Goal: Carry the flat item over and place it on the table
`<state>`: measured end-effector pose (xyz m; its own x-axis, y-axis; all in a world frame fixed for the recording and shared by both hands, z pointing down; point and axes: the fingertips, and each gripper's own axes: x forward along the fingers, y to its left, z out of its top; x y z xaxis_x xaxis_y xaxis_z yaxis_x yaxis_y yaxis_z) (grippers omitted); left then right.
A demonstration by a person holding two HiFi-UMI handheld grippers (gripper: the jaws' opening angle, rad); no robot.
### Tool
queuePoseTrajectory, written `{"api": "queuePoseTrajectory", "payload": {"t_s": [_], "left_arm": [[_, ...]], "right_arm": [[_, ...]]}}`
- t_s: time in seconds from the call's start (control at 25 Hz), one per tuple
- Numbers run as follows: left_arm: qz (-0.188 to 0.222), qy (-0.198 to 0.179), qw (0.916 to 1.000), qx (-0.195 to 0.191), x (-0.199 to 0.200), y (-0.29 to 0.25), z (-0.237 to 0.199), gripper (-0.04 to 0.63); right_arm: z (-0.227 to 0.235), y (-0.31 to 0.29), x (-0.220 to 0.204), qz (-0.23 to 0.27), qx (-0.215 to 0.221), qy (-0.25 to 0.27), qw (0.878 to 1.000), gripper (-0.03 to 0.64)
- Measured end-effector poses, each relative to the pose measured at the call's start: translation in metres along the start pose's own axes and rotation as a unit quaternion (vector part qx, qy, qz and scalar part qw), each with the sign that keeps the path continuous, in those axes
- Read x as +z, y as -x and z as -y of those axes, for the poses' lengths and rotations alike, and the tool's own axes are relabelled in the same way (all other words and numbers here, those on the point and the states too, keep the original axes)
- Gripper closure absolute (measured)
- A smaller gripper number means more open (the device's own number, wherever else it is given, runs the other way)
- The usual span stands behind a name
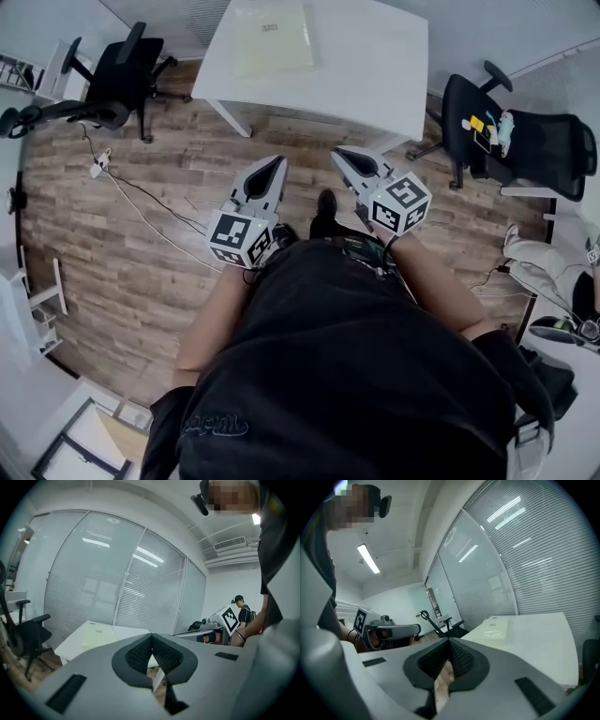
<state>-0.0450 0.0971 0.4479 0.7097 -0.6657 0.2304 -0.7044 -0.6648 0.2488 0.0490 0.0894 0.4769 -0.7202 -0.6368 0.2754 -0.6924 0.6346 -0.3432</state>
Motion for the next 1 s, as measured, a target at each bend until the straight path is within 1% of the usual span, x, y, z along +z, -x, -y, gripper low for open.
{"api": "queuePoseTrajectory", "payload": {"t_s": [0.24, 0.44, 0.8, 1.0], "left_arm": [[0.005, -0.006, 0.9999, -0.006, -0.007, 0.042, -0.001, 0.58], [0.005, -0.009, 0.9999, -0.013, -0.016, 0.07, -0.003, 0.58], [0.01, -0.005, 0.9998, -0.016, -0.018, 0.086, -0.006, 0.58], [0.007, -0.003, 0.9998, -0.02, -0.021, 0.085, -0.008, 0.58]], "right_arm": [[-0.049, -0.003, -0.016, 0.008, -0.004, 0.006, 1.0, 0.595], [-0.075, -0.005, -0.024, 0.015, -0.012, 0.008, 1.0, 0.595], [-0.096, -0.007, -0.027, 0.015, -0.011, 0.017, 1.0, 0.595], [-0.096, -0.009, -0.028, 0.013, -0.013, 0.017, 1.0, 0.595]]}}
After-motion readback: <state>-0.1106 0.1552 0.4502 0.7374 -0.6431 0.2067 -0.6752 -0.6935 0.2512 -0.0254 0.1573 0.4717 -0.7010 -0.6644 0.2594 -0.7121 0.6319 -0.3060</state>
